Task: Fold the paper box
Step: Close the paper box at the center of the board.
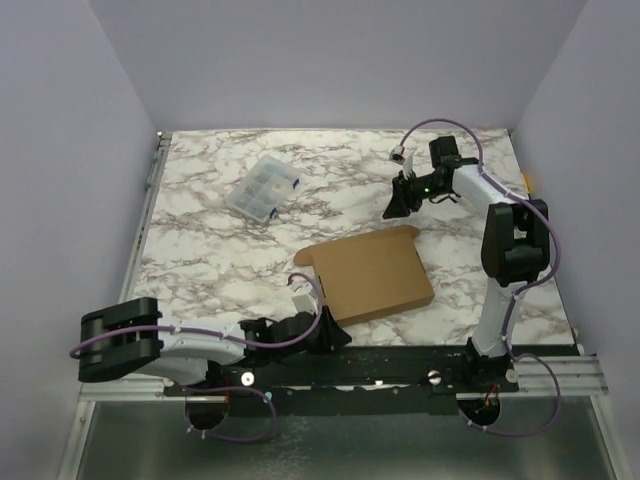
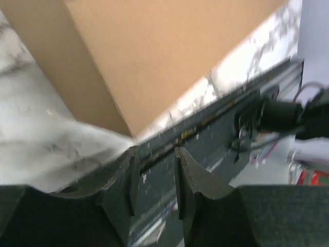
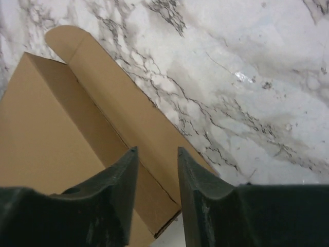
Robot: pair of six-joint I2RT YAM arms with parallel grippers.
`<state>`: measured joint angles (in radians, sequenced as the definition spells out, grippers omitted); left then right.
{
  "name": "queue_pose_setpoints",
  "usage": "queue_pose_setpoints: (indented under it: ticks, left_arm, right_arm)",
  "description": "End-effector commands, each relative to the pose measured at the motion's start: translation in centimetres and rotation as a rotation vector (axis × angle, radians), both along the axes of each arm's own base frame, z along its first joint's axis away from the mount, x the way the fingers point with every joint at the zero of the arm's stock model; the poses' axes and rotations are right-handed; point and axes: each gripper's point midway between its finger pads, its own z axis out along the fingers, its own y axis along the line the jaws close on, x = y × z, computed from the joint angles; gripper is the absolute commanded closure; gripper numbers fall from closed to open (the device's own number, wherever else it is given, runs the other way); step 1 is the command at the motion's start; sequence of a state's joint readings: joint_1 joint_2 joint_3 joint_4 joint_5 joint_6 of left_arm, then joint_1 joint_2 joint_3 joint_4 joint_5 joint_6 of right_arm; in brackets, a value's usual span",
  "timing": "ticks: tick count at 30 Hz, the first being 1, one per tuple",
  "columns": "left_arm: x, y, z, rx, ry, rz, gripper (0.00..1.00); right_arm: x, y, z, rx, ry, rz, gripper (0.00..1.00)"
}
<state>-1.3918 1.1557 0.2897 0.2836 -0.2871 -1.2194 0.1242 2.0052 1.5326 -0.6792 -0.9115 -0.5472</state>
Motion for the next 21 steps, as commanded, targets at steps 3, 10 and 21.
queue_pose_setpoints:
  ticks: [3, 10, 21]
  left_arm:
    - [6.4, -2.5, 1.5, -0.174, 0.120, 0.180, 0.62]
    - [15.4, 0.2, 1.6, -0.128, 0.073, 0.325, 0.62]
    - [28.6, -5.0, 3.0, -0.134, 0.045, 0.155, 0.60]
  right_arm:
    - [-2.2, -1.6, -4.4, -0.135, 0.073, -0.028, 0.77]
    - [-8.8, -2.4, -4.5, -0.134, 0.120, 0.008, 0.86]
    - [-10.4, 0.5, -3.0, 0.001, 0.225, -0.082, 0.86]
